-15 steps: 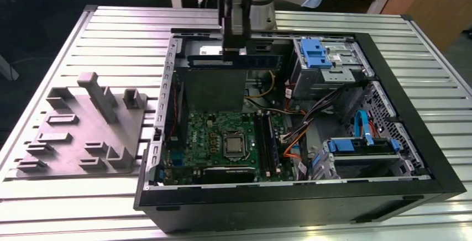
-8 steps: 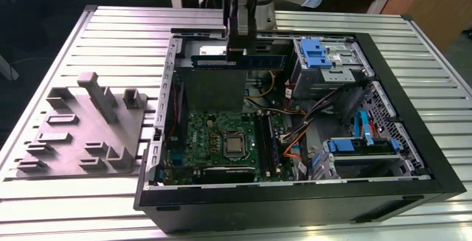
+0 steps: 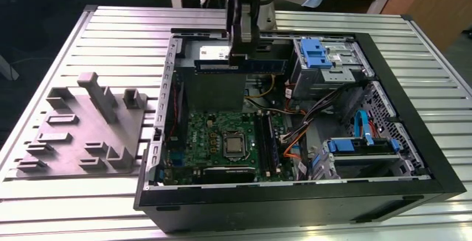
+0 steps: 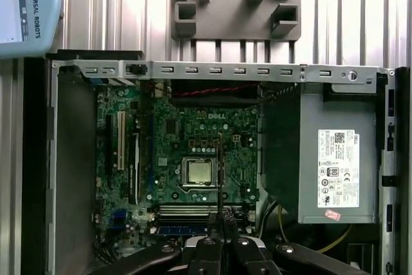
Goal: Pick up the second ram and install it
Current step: 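Pick up the second ram and move it above second insertion slot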
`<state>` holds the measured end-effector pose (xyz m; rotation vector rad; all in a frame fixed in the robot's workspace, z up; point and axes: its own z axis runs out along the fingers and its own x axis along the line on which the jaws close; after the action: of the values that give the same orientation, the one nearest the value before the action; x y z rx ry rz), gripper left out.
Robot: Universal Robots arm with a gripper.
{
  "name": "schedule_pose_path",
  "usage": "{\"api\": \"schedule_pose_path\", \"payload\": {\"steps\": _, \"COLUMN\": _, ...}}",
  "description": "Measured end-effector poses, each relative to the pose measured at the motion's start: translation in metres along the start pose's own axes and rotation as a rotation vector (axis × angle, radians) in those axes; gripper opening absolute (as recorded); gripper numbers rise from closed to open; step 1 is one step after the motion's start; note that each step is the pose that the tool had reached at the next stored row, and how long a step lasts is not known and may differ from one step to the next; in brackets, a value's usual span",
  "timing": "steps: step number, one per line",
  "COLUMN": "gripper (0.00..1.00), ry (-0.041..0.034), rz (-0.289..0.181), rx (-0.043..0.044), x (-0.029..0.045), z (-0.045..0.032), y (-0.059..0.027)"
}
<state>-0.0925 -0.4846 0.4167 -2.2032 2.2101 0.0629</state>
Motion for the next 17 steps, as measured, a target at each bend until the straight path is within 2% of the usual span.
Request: {"api": "schedule_pose_path", "payload": {"steps": 17, "gripper": 0.11, "ry": -0.0009, "rz": 0.000, "rx": -0.0004, "x": 0.0014, "z": 0.0308, "y": -0.0029}}
